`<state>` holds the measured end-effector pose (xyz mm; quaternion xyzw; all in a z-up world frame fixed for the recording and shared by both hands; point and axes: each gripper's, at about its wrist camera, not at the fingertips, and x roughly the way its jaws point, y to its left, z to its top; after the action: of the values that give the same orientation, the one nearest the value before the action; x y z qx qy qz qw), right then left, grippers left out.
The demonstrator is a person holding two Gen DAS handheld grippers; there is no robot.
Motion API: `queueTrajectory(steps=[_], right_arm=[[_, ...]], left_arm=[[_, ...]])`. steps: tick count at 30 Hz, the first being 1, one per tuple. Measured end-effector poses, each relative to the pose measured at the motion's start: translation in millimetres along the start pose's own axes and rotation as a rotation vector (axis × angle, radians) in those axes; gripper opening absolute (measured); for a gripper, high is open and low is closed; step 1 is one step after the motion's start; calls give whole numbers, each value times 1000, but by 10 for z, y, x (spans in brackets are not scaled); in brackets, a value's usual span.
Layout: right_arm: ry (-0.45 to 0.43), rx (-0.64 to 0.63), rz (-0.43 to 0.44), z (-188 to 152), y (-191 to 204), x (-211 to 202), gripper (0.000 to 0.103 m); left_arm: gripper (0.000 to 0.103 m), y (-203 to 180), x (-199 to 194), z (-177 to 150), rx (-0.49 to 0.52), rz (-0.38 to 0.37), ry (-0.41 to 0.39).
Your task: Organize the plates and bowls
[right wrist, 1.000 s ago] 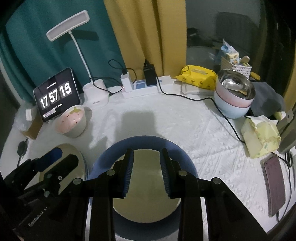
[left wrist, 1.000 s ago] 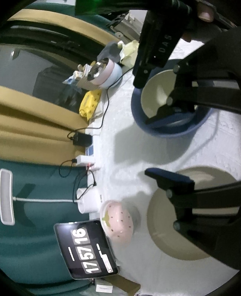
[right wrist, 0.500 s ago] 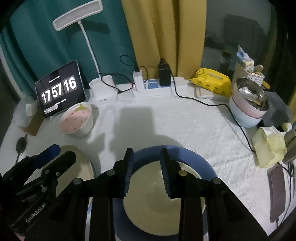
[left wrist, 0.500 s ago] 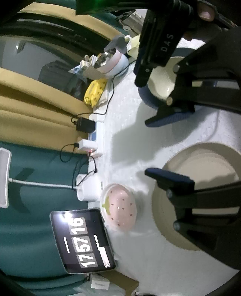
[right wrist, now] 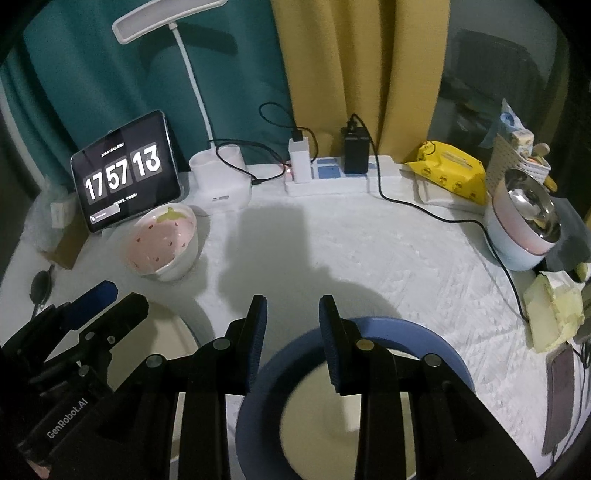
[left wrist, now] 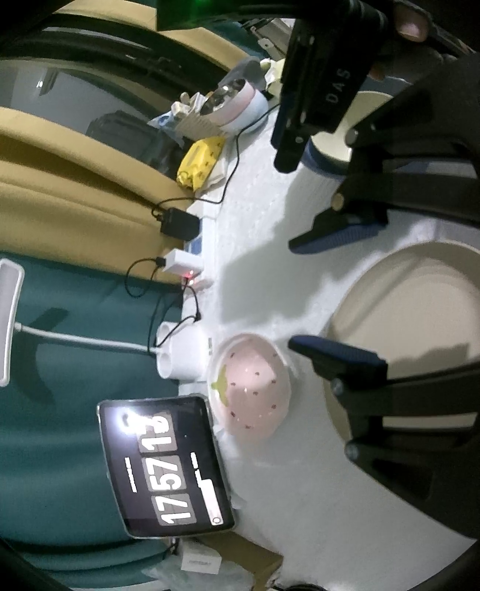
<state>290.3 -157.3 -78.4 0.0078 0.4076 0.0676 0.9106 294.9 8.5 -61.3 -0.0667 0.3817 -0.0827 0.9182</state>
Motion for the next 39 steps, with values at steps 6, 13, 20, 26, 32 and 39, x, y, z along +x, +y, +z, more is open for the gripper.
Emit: queueTrajectory(steps=[6, 13, 20, 26, 32, 39], right_arm=[[8, -21, 8, 92, 134, 111, 31], [17, -53, 11, 222, 300, 240, 31], [24, -77, 15, 360, 471, 390, 31], [35, -83, 35, 483, 590, 549, 31], [44, -97, 61, 594, 754, 709, 31], [68, -107, 83, 676, 930, 933, 31]], left_arm=[[47, 153, 44, 76, -10, 15, -6], [47, 389, 110, 172, -34, 38, -13], [47, 624, 208, 248, -54, 59, -15], [47, 799, 338, 308, -66, 74, -9], [47, 989, 485, 351, -84, 92, 4], [47, 1186, 678, 339, -111, 111, 36]])
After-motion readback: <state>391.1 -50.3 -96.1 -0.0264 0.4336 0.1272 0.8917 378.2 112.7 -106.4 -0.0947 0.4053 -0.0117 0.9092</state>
